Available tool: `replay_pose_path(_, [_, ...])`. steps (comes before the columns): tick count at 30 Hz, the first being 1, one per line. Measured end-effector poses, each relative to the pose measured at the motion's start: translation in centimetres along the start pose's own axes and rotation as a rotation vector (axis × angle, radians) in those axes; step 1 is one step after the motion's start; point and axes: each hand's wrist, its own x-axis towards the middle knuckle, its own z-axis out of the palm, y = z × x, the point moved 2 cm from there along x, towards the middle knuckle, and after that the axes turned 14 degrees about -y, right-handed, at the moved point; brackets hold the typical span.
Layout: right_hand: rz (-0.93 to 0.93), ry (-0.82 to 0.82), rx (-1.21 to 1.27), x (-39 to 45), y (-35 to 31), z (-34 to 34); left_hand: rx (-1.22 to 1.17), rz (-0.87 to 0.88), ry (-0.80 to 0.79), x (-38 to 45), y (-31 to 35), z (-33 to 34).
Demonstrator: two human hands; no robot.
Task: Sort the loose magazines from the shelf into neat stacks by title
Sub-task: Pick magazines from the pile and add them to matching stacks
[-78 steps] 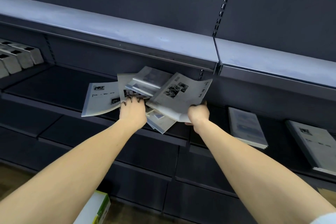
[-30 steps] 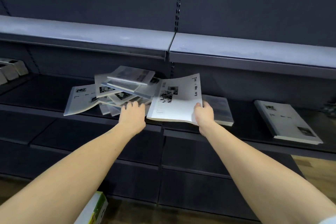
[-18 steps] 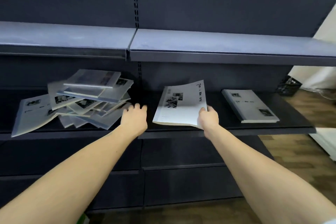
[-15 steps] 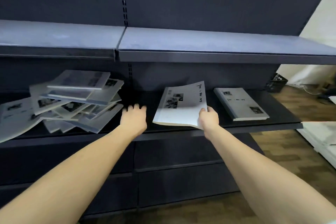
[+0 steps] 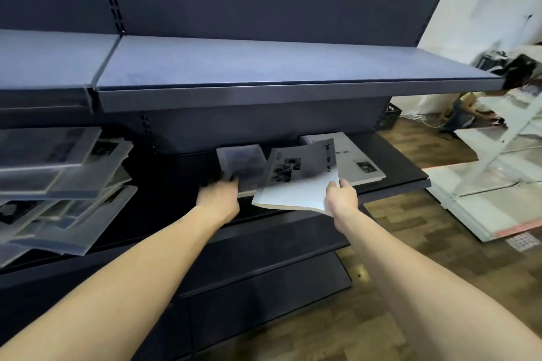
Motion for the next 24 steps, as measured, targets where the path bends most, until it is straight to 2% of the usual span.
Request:
replay_pose_path(10, [-0.012,-0.046,0.003,7.3,0.4,-6.4,0.037,-0.043,-0.003,5.4,7.8,-0.5])
replay_pose_path(16, [-0.035,-0.094,-0.046,12.8,0.1,-11.0,0.001,-0.104,-0.082,8.1,13.1,-0.7])
replay_pose_path(24, [-0.057,-0.142,-0.067,18.0,0.6,-15.6,0.012,-0.172,-0.06,9.2,19.2,-0.6])
